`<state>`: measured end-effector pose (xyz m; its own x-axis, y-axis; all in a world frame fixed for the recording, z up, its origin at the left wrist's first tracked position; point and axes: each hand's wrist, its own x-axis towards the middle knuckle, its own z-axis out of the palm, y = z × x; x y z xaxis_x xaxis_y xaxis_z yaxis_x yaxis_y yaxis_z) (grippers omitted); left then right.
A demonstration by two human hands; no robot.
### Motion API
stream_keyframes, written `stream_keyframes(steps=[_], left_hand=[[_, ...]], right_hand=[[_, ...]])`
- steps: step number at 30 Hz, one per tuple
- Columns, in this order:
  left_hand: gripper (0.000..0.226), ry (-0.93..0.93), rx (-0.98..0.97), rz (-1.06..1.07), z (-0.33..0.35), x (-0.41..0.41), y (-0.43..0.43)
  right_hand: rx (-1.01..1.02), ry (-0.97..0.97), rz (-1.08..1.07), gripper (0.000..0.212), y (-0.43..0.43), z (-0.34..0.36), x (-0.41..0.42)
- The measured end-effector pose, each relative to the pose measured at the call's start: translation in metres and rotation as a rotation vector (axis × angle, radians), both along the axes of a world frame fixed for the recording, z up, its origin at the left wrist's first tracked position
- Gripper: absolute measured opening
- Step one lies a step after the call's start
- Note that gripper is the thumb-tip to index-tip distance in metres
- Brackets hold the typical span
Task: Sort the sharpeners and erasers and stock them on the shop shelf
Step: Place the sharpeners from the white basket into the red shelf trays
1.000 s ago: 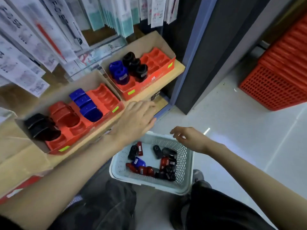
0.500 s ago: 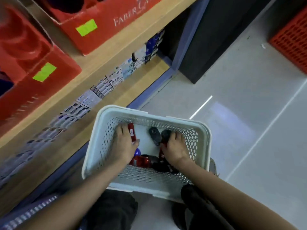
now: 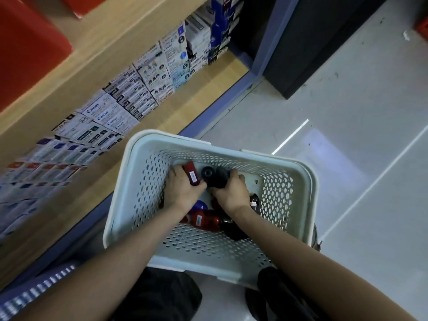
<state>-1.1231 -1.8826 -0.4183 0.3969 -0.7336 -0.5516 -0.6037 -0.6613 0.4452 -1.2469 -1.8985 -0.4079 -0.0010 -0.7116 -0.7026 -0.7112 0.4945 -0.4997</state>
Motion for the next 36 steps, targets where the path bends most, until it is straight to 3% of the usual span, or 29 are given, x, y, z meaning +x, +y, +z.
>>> stream_keyframes(steps=[8, 13, 19, 22, 28, 33, 36], left_hand=[[0.029, 0.388, 0.087, 0.256, 0.008, 0.013, -0.002], [0.048, 0.483, 0.129, 0.314, 0.014, 0.018, -0.002], [0.044, 0.575, 0.122, 0.225, 0.021, 0.017, -0.002], [0.039, 0.624, 0.105, 0.224, 0.027, 0.018, -0.003], [0.026, 0.757, 0.091, 0.275, 0.043, 0.018, -0.001], [0.020, 0.854, 0.022, 0.203, 0.081, 0.026, 0.005], [0.022, 0.840, -0.067, 0.183, 0.111, 0.027, 0.012]], right_hand=[[0.035, -0.134, -0.231, 0.035, 0.004, 0.001, 0.009], [0.051, -0.115, -0.253, 0.043, 0.001, 0.000, 0.013], [0.323, -0.403, -0.577, 0.027, -0.011, 0.000, 0.003], [0.328, -0.484, -0.632, 0.033, -0.011, 0.001, -0.002], [0.386, -0.642, -0.580, 0.036, -0.006, 0.019, -0.007], [0.326, -0.692, -0.391, 0.037, -0.014, 0.070, -0.030], [0.268, -0.706, -0.211, 0.017, -0.019, 0.115, -0.044]])
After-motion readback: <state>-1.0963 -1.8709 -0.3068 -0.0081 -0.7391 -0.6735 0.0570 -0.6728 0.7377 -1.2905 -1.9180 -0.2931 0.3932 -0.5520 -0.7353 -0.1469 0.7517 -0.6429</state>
